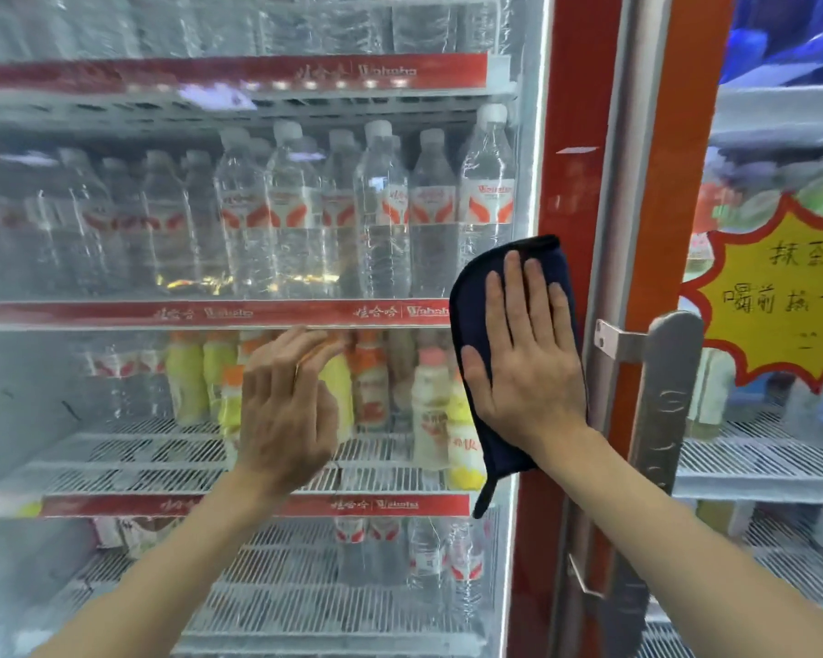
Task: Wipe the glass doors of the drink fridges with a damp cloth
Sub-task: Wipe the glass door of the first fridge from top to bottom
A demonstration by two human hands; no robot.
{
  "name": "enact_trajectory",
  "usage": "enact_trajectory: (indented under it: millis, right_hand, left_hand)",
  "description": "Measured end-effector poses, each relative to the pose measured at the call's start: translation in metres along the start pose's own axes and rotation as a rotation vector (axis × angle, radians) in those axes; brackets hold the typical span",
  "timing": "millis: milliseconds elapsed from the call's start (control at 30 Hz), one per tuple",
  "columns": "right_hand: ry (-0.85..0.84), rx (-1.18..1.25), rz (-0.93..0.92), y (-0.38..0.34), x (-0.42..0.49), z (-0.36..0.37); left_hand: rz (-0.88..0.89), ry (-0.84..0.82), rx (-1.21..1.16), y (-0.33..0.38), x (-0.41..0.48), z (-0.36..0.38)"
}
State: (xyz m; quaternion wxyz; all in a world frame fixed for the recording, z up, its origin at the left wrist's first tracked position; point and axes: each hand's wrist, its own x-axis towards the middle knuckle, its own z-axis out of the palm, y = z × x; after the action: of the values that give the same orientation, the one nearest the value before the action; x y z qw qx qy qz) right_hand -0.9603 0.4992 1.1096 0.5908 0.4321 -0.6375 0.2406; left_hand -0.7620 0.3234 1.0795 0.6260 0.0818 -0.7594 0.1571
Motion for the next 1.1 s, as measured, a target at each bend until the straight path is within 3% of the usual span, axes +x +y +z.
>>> enact_trajectory:
  millis: [67,200,300,367,467,600,667,767,867,1000,1100]
  right_hand:
    - [-0.016,-0.008,-0.067,-0.013,-0.023,0.007]
    - [-0.138,-0.03,-0.506,-0.032,-0.079,0.018]
    - [-0.173,-0.049,-0.67,-0.018,-0.045,0.01]
    - [-0.14,-0.037,-0.629,-0.016,0.0,0.002]
    - [-0.064,-0.041,-0.419,-0.033,0.042,0.001]
    - [-0.004,-0.007,-0.167,-0.073,0.015,0.013]
    - [-0.045,-0.01,-0.2,-0.094,-0.02,0.023]
    - [-0.16,-0.061,-0.503,-0.102,-0.059,0.027]
    - [-0.215,-0.093,-0.751,-0.084,-0.019,0.019]
    - [-0.12,-0.068,-0.559,-0.088,0.067,0.011]
    - [-0.055,-0.05,-0.39,-0.104,0.062,0.017]
  left_hand:
    - [0.047,-0.011,0.008,-0.007,-0.003,0.0]
    - [0.142,-0.042,0.023,-0.022,-0.014,-0.012]
    - [0.137,-0.032,0.047,-0.043,-0.019,-0.022]
    - [0.111,-0.039,0.058,-0.058,-0.023,-0.026]
    - [0.123,-0.075,0.078,-0.074,-0.028,-0.025]
    - [0.13,-0.038,0.11,-0.074,-0.033,-0.012]
    - [0.136,-0.016,0.091,-0.077,-0.034,-0.011]
    - [0.179,-0.029,0.026,-0.084,-0.032,-0.02]
    - [0.207,-0.048,0.003,-0.096,-0.032,-0.031]
    - [0.178,-0.025,-0.009,-0.11,-0.035,-0.027]
    - [0.185,-0.022,-0.012,-0.113,-0.04,-0.02]
